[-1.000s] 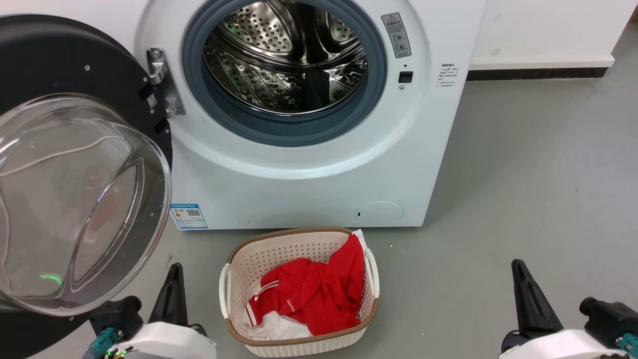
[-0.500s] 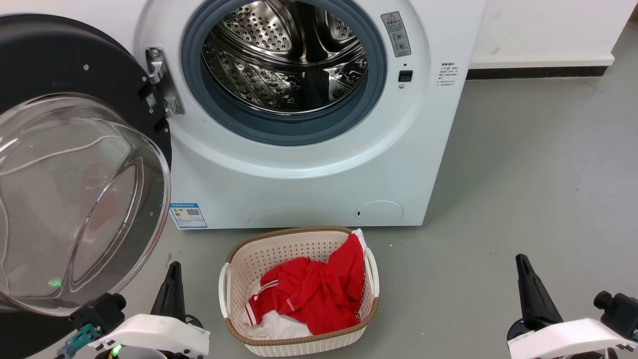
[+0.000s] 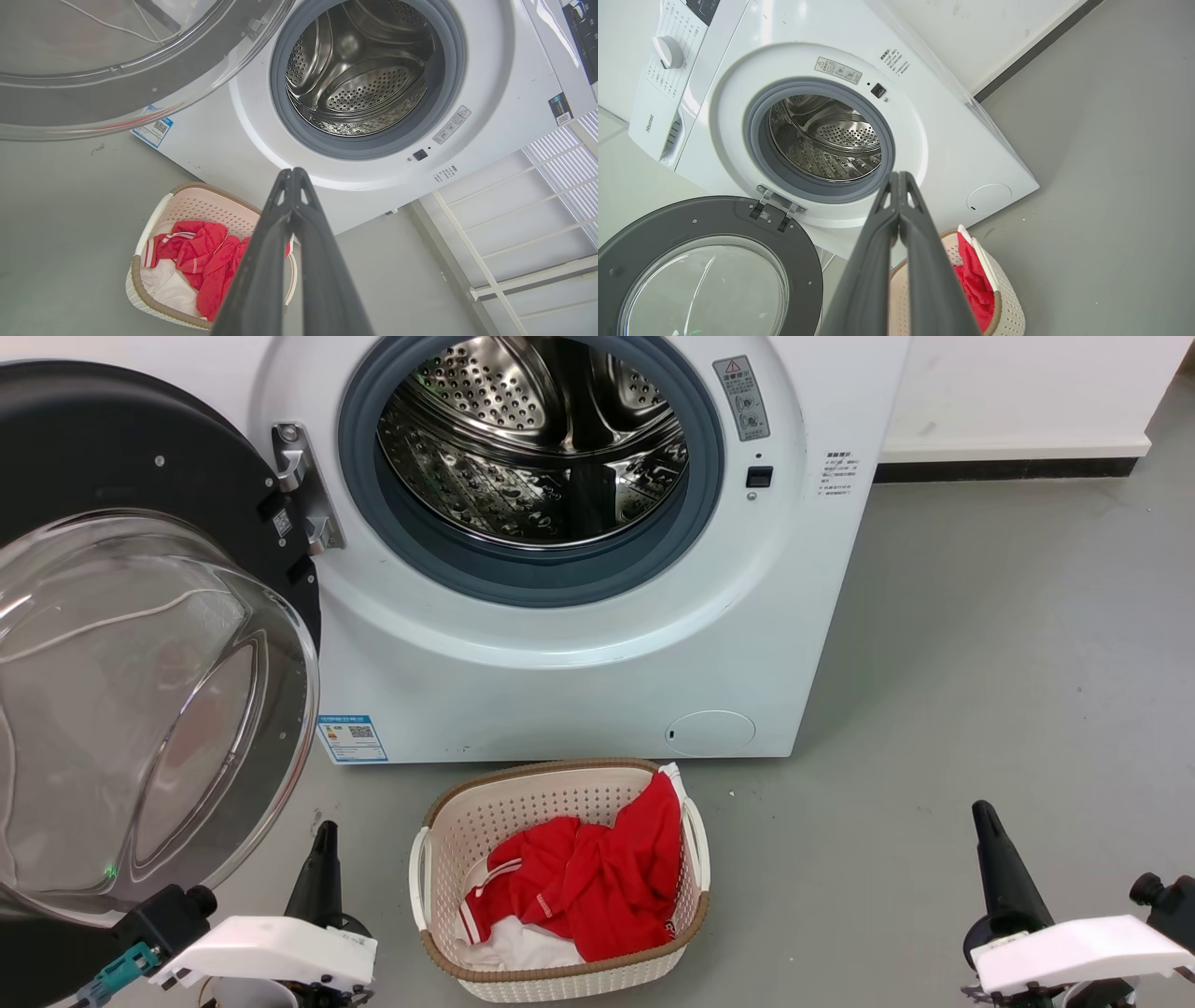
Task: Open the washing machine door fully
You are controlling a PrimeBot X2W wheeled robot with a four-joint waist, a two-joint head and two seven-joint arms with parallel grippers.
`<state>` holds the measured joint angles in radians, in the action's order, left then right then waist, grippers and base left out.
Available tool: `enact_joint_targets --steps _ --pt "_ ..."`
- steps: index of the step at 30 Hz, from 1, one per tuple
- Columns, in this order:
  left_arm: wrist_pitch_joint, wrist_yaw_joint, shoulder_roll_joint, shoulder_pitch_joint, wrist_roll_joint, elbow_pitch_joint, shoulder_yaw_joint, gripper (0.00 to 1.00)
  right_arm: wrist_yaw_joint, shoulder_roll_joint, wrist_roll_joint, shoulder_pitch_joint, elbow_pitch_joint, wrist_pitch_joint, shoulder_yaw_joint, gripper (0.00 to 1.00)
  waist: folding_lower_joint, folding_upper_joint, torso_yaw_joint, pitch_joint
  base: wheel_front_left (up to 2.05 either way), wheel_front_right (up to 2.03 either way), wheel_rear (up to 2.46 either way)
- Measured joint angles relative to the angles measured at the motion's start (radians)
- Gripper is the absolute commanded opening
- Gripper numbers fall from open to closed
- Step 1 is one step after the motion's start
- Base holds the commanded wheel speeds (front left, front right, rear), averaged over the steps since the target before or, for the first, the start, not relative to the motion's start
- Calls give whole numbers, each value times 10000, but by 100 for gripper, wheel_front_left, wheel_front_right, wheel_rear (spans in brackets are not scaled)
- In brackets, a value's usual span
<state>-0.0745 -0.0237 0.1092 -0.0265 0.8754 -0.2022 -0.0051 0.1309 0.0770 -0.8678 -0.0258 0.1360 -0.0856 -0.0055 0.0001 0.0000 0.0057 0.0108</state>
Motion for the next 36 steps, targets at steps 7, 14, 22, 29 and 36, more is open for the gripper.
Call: enact_joint_targets --steps 7,14,22,29,36 --pt "205 -117 -79 -103 840 -52 128 0 0 15 -913 80 130 182 -56 0 0 0 -5 -12 0 0 0" --pt "420 -221 -150 -189 1638 -104 253 0 0 25 -1758 266 247 347 -119 0 0 0 -10 -23 0 0 0" --pt "640 -355 -219 -247 2487 -153 408 0 0 35 -2665 437 351 527 -182 0 0 0 -15 -37 0 0 0" --pt "819 -460 -263 -360 3181 -188 506 0 -2 36 -3398 517 462 702 -244 0 0 0 -20 -49 0 0 0" --pt "986 -552 -307 -401 3829 -224 623 0 -2 36 -4092 654 562 855 -311 0 -1 0 -25 -61 0 0 0"
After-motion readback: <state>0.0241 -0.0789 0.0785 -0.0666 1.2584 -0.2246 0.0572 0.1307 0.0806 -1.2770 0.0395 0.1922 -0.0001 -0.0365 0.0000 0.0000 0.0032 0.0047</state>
